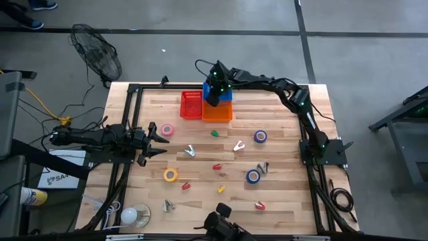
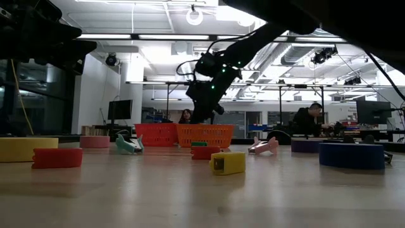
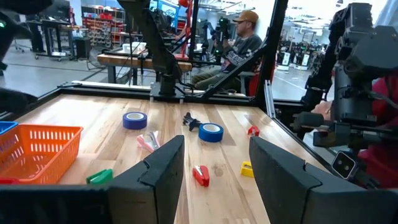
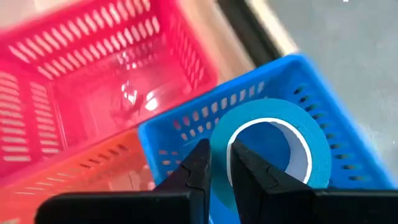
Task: Pick and place Stapler, Stapler remover, tape
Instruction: Put the light blue tape into the blue bin
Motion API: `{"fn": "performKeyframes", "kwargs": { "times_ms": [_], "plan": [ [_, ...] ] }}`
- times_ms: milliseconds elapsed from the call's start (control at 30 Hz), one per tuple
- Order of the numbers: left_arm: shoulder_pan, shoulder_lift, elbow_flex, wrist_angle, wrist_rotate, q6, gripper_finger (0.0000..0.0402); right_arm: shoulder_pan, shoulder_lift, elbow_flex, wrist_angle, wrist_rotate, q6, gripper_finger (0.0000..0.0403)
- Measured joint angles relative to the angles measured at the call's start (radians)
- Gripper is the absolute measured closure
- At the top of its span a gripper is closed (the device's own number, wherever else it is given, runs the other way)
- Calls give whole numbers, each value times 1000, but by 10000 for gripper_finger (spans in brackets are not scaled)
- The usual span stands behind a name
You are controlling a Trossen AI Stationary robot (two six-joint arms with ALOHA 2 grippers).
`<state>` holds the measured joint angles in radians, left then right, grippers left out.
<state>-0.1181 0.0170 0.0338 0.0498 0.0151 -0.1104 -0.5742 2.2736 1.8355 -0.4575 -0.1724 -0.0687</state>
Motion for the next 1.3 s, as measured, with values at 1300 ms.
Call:
{"fn": "performKeyframes", "kwargs": {
  "times_ms": [1300],
  "plan": [
    [0, 0, 0, 0, 0, 0, 223, 27, 7, -1, 9, 4, 1, 328]
  ]
}}
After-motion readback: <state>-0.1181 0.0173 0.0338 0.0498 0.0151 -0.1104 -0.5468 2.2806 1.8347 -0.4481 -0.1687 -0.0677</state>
